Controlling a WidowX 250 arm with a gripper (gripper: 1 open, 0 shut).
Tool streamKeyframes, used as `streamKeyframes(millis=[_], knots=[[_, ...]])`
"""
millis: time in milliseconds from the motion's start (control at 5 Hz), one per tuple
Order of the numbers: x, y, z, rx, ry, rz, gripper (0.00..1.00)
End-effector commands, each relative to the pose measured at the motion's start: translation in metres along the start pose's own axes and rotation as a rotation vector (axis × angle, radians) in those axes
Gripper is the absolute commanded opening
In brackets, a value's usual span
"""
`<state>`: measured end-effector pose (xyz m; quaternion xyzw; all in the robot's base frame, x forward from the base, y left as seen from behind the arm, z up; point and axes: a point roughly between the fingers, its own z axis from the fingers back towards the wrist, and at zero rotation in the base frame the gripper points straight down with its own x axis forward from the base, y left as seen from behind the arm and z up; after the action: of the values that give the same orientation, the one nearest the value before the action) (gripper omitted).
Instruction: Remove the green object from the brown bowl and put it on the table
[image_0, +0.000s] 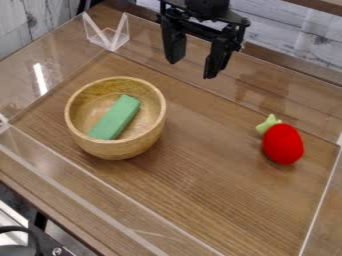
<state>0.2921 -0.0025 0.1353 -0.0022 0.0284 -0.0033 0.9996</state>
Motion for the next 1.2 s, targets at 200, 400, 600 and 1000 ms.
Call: streamKeyframes(millis=[200,400,600,1000], knots=[[-0.034,0.023,-0.027,0.025,0.019,0.109,1.00],[-0.049,0.039,-0.023,0.045,-0.014,0.163,1.00],[-0.052,0.071,-0.026,0.064,-0.033,0.215,1.00],[-0.048,0.100,-0.041,0.087,-0.046,0.306,1.00]])
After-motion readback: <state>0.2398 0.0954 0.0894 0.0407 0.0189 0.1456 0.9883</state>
